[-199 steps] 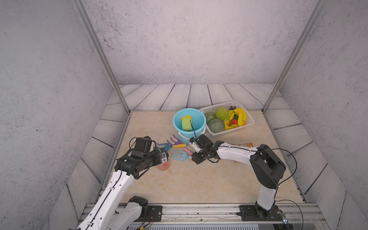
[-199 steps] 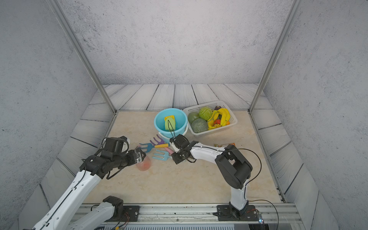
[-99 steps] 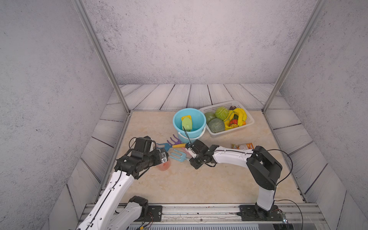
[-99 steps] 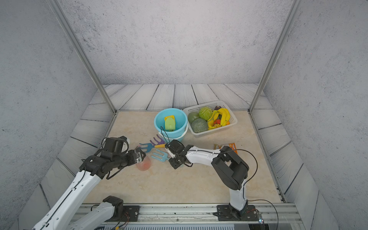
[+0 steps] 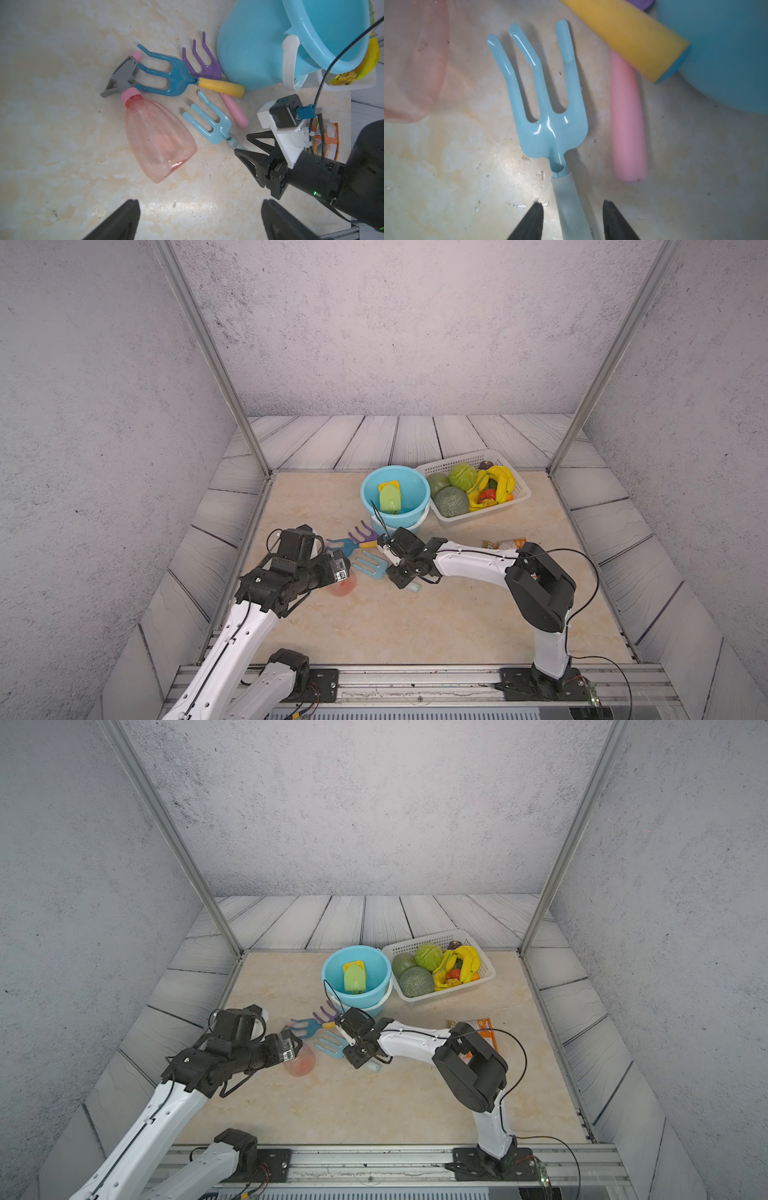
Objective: Organize the gardening tools
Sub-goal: Pick up the gardening tool from the center of the board.
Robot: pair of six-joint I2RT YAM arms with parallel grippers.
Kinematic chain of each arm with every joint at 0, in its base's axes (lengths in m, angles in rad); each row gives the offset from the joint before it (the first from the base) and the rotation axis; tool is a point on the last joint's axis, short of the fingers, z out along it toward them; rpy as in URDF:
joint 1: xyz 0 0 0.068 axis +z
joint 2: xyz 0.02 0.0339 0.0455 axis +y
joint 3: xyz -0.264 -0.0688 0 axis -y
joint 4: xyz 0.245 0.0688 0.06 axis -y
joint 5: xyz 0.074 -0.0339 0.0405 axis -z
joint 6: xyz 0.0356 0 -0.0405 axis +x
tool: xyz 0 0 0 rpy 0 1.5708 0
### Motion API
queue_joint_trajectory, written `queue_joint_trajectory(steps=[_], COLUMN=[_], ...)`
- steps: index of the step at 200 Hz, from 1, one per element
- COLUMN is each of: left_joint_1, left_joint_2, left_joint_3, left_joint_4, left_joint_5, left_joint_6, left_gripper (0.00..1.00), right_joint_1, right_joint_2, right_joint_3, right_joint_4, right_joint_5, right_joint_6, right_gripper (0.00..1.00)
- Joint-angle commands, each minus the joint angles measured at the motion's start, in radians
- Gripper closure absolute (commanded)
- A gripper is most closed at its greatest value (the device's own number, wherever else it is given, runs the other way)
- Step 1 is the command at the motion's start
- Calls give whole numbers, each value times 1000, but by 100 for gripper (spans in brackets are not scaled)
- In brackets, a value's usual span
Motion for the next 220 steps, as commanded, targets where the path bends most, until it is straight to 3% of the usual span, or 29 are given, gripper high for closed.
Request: queue_joint_trajectory(steps=[1,220], left_joint_1=[-5,15], left_joint_2=[-11,-58], left_joint_3=[-12,-22], left_joint_4=[-11,-31], left_joint_5=[-19,-32], left_joint_6=[9,5], left_gripper=[2,1], right_joint_1=[5,37], right_joint_2=[64,126], right_joint_3=[46,95], right_joint_4=[-37,-49], right_joint_5=[20,20], right_joint_6=[-4,-4], right_gripper=[49,60])
